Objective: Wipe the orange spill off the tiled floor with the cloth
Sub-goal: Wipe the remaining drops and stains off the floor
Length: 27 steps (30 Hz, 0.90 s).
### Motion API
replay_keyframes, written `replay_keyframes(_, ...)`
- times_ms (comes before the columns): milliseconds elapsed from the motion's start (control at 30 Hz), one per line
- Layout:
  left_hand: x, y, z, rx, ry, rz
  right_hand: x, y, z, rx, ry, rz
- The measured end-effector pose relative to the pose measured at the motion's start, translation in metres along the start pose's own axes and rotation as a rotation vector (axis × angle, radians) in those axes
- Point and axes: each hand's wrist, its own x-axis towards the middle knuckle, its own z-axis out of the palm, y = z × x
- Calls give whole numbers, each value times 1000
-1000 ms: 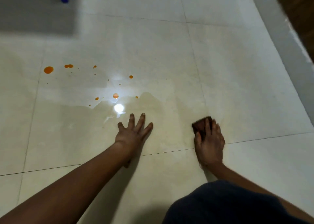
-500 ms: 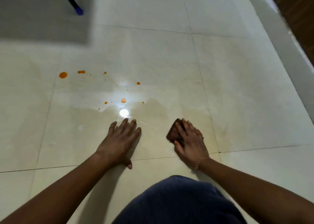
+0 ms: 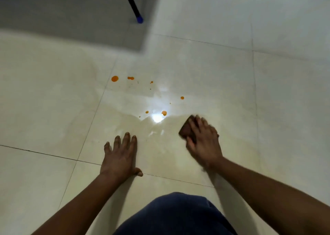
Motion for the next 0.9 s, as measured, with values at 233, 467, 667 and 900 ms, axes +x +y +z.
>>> replay_keyframes(233, -1, -5, -1, -77, 25, -38, 7, -90, 24, 17, -110, -337)
replay_keyframes(467, 25, -50, -22, -127, 56, -178, 93, -61, -6, 31, 18, -1)
replay_keyframes(667, 82, -83, -44, -289, 29, -253, 26, -103, 25, 16, -140, -453)
replay_keyframes(900, 97, -98, -33, -444, -62, -380, 148, -74, -5, 41, 118, 166)
